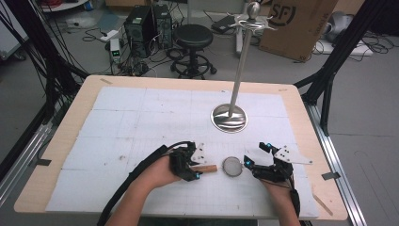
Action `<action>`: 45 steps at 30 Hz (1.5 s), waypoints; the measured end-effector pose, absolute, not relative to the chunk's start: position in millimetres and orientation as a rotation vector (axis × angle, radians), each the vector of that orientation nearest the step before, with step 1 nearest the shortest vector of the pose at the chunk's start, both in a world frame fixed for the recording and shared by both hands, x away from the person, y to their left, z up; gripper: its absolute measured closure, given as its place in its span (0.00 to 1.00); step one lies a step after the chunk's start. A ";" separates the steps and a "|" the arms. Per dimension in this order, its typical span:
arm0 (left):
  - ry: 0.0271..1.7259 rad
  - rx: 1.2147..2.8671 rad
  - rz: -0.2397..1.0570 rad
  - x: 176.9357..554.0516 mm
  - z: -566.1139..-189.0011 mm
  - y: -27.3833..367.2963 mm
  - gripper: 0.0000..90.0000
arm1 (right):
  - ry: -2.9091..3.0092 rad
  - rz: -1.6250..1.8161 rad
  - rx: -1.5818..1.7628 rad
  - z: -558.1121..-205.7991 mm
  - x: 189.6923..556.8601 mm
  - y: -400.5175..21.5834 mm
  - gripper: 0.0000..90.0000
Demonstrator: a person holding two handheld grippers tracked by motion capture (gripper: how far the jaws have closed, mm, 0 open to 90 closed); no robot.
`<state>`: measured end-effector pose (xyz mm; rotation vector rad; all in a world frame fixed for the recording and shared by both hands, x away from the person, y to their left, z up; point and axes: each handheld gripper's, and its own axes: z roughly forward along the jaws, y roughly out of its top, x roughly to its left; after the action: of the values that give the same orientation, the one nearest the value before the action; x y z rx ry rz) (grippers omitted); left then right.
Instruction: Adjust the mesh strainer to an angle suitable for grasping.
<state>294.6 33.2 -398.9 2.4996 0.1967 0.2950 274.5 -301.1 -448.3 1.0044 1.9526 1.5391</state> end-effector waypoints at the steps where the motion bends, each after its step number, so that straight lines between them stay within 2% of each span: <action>1: 0.209 2.484 0.297 293.7 -397.2 40.4 0.54 | 1.953 1.539 1.004 -448.2 274.5 -301.1 0.16; 14: 0.390 2.264 0.371 278.3 -391.5 132.8 0.43 | 1.950 1.535 1.000 -448.3 274.1 -300.4 0.16; 23: 0.510 2.093 0.414 274.9 -389.6 178.5 0.34 | 1.957 1.542 0.999 -448.3 274.7 -300.9 0.16; 45: 0.555 1.942 0.491 277.2 -388.0 211.3 0.24 | 1.959 1.539 1.003 -448.1 274.4 -300.6 0.16</action>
<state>277.2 211.3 -388.0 1.9421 0.5552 0.4908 274.4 -300.6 -448.1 1.0030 1.9591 1.5392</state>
